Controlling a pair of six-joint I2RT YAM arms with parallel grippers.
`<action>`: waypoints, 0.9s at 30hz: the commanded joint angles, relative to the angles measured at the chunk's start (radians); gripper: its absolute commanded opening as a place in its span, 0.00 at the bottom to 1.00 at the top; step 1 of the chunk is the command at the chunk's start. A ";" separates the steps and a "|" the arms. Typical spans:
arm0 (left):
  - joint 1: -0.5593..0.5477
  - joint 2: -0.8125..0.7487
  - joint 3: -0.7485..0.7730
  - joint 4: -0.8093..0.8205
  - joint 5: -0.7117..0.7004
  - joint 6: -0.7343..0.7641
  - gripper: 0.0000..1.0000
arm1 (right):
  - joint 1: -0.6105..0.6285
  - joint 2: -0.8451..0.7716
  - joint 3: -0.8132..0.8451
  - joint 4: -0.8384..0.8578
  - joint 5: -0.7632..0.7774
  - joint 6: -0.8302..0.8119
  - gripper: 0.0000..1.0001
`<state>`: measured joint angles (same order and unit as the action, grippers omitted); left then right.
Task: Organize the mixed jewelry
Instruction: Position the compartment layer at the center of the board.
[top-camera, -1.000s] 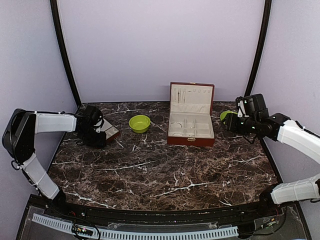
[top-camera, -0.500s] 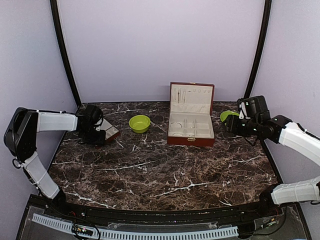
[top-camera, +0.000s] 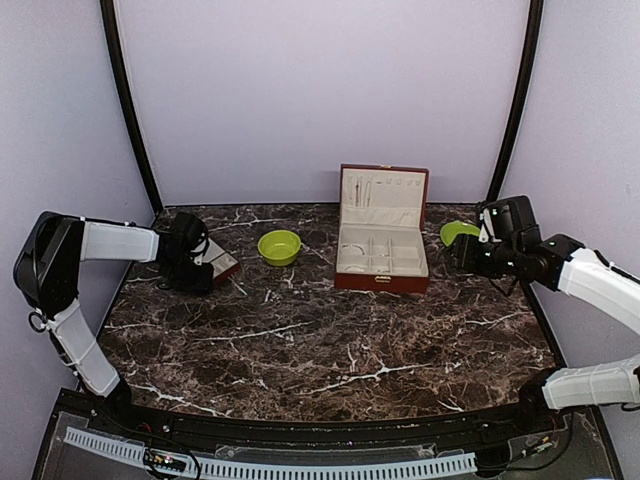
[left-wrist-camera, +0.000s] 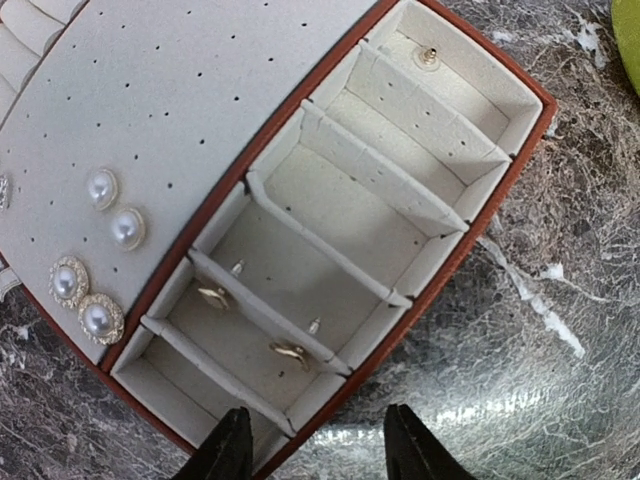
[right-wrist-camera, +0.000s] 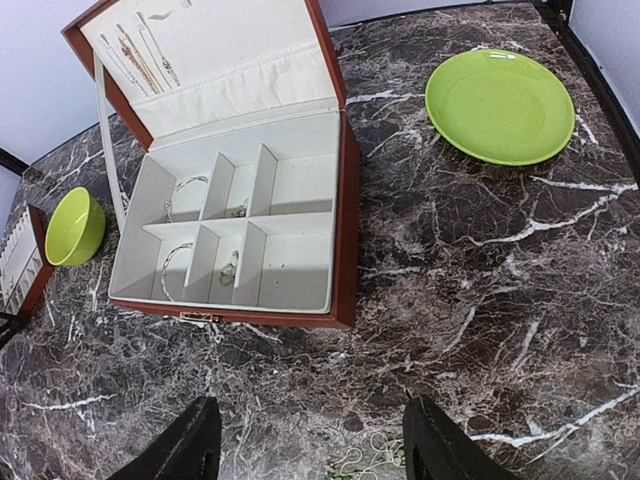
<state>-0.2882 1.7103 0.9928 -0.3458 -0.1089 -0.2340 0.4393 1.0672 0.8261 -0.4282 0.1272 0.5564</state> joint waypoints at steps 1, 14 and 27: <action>-0.013 0.009 0.004 -0.035 0.045 0.004 0.47 | 0.003 -0.025 -0.013 0.010 0.010 0.005 0.63; -0.072 -0.066 -0.090 0.026 0.198 -0.043 0.47 | 0.003 -0.026 -0.015 0.011 0.027 0.011 0.63; -0.255 -0.012 -0.038 0.053 0.190 -0.072 0.47 | 0.003 -0.038 -0.022 0.000 0.049 0.008 0.65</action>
<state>-0.4892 1.6726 0.9382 -0.2810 0.0486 -0.2913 0.4393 1.0515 0.8177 -0.4286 0.1490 0.5594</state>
